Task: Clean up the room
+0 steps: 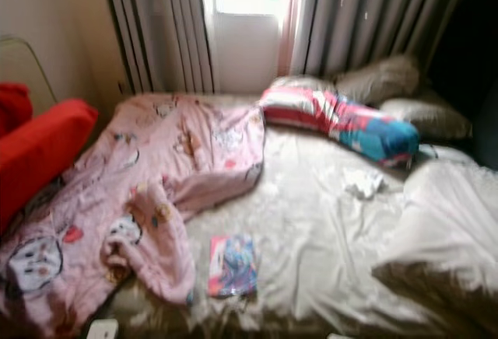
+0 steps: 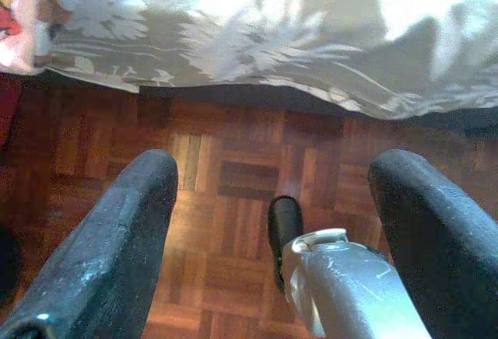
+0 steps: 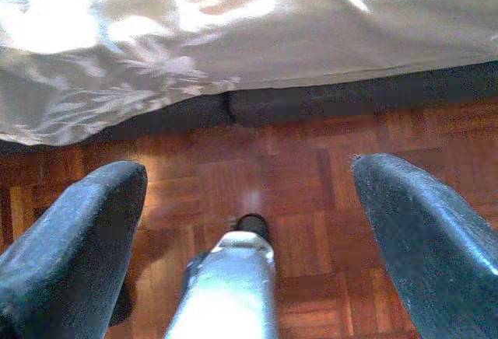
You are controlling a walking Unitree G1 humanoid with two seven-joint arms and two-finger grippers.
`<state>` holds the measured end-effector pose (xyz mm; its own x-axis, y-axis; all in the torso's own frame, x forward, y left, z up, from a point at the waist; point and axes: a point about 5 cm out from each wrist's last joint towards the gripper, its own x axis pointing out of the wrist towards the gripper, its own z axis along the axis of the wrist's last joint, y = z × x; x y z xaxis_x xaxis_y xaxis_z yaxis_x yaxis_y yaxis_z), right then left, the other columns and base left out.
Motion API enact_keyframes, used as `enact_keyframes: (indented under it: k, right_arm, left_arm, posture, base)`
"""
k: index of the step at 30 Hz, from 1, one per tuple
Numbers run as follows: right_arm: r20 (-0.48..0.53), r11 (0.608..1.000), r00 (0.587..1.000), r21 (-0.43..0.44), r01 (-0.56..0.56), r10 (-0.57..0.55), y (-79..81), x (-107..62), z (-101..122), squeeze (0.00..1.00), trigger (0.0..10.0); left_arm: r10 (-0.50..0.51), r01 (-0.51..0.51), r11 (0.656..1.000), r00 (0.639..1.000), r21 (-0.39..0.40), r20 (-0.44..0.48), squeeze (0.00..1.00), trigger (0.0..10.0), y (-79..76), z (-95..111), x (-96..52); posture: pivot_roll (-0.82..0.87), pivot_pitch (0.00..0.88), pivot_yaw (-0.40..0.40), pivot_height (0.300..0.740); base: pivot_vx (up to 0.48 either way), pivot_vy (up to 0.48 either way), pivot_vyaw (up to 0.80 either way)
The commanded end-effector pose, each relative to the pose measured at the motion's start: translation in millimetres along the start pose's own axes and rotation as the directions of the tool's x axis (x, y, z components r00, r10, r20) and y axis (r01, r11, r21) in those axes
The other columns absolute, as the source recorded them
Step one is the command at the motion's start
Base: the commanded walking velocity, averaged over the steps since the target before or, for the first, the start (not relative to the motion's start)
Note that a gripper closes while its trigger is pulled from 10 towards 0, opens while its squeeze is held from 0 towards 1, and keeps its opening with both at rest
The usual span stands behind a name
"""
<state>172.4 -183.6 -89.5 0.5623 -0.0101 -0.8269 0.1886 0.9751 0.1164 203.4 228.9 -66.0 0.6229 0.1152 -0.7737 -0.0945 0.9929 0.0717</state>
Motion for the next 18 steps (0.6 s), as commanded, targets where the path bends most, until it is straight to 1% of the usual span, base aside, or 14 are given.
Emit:
enact_keyframes:
  k: [1,18]
  right_arm:
    - [-0.001,1.000,1.000,-0.007,0.019,-0.019,-5.8,-0.5,1.5,0.00,10.0]
    - [-0.001,1.000,1.000,-0.014,0.028,-0.028,-11.2,-0.9,3.9,0.00,10.0]
  left_arm:
    - [-0.018,0.018,1.000,1.000,0.022,-0.009,0.00,10.0,-6.3,-1.1,0.5]
    - [-0.023,0.024,0.999,1.000,0.029,-0.014,0.00,10.0,-7.0,-2.9,0.3]
  posture:
    - [0.06,0.000,-0.008,0.740]
    - [0.05,0.000,-0.009,0.740]
  base:
    - [0.000,-0.364,0.00]
    - [0.000,-0.360,0.00]
